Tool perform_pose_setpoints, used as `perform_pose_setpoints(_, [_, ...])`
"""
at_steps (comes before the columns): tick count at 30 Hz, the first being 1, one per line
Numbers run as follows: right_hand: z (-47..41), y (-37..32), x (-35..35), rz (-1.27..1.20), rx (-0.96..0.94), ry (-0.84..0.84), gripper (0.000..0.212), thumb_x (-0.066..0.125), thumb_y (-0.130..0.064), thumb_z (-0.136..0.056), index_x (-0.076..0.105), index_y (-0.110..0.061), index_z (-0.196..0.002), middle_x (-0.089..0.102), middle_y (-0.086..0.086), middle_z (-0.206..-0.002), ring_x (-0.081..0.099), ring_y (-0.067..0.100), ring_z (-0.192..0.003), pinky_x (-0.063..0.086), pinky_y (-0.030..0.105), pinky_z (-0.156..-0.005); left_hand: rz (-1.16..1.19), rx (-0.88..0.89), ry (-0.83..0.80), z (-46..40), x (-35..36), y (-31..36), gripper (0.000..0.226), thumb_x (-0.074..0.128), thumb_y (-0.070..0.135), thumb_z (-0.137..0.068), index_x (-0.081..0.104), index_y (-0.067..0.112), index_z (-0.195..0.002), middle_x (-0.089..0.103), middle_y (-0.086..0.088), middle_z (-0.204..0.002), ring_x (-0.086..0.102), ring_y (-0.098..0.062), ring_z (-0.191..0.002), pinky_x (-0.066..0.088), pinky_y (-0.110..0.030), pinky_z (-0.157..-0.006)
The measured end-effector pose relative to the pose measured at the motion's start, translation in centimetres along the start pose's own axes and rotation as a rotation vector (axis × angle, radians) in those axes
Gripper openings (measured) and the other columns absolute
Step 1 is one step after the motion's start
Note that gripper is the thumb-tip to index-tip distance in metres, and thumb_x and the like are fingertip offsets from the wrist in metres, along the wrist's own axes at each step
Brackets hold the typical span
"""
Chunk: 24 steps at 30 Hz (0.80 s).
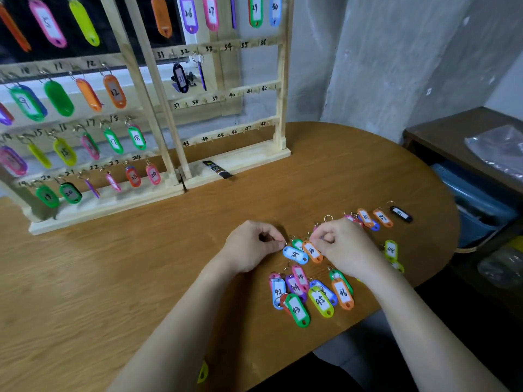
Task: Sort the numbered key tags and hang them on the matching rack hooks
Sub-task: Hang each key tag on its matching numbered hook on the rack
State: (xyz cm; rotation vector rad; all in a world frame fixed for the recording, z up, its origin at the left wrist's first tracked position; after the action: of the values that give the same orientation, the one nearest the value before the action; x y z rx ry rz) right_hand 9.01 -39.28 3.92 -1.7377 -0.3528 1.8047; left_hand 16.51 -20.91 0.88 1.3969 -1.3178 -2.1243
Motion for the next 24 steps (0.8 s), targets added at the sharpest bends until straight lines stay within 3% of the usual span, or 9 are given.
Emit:
perform_pose_setpoints(2, [0.1,0.1,0.0,0.003,0.015,0.005,0.013,0.065,-0.022,-0.096,0.074,-0.029,-0.090,0.067,-0.014,-0.073,0.067,0.010,-0.069,0.058,0.034,-0.065,0.011,0.000,0.000,0.0,-0.1,-0.2,0.011,0.074,0.028,-0.091,0.075,0.034,-0.082,0.072,0.015,-0.086,0.062,-0.006,-0.085,0.053,-0.035,-0.088])
perform_pose_setpoints(4, [0.3,0.3,0.0,0.007,0.040,0.006,0.007,0.068,-0.027,-0.094,0.075,-0.027,-0.096,0.072,-0.009,-0.084,0.067,0.010,-0.072,0.060,0.036,-0.070,0.037,0.006,-0.001,0.1,-0.2,-0.2,0.011,0.071,0.028,-0.093,0.074,0.032,-0.084,0.070,0.014,-0.085,0.060,-0.005,-0.081,0.051,-0.031,-0.083])
perform_pose_setpoints(8, [0.6,0.5,0.2,0.050,0.099,0.012,0.020,0.075,-0.040,-0.089,0.071,-0.027,-0.103,0.070,-0.006,-0.094,0.066,0.009,-0.079,0.060,0.035,-0.072,0.097,0.035,-0.008,0.3,-0.5,0.1,0.014,0.065,0.024,-0.098,0.069,0.027,-0.085,0.067,0.013,-0.081,0.056,0.000,-0.074,0.046,-0.024,-0.075])
perform_pose_setpoints(15, [0.3,-0.9,0.6,0.154,0.088,0.020,0.030,0.072,-0.054,-0.087,0.071,-0.024,-0.094,0.070,-0.008,-0.070,0.066,0.009,-0.073,0.059,0.036,-0.071,0.095,0.047,-0.006,0.4,-0.6,0.3,0.016,0.062,0.016,-0.099,0.068,0.025,-0.088,0.067,0.014,-0.087,0.056,0.003,-0.080,0.044,-0.018,-0.078])
perform_pose_setpoints(20, [-0.1,-1.3,0.6,0.194,0.087,-0.016,0.025,0.074,-0.046,-0.088,0.072,-0.025,-0.102,0.070,-0.008,-0.079,0.066,0.011,-0.077,0.060,0.035,-0.072,0.093,0.057,0.002,0.4,-0.6,0.3,0.018,0.064,0.019,-0.098,0.066,0.029,-0.084,0.064,0.015,-0.082,0.054,0.004,-0.075,0.041,-0.019,-0.076])
perform_pose_setpoints(24, [-0.2,-0.9,0.1,0.154,0.098,-0.021,0.022,0.073,-0.042,-0.090,0.074,-0.020,-0.086,0.070,-0.005,-0.072,0.067,0.013,-0.073,0.059,0.035,-0.069,0.093,0.048,0.002,0.4,-0.6,0.3,0.017,0.063,0.020,-0.099,0.066,0.028,-0.085,0.065,0.014,-0.082,0.054,0.004,-0.075,0.042,-0.020,-0.076])
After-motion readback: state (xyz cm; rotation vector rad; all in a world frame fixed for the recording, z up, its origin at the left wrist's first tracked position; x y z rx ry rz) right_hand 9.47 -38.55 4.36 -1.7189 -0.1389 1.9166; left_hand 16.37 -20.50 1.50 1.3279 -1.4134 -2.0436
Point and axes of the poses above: each hand's wrist, its own z-axis away from the middle knuckle, its own x-axis out of the palm, y = z × x, the point moved 6 cm from there along -z, towards the middle knuckle
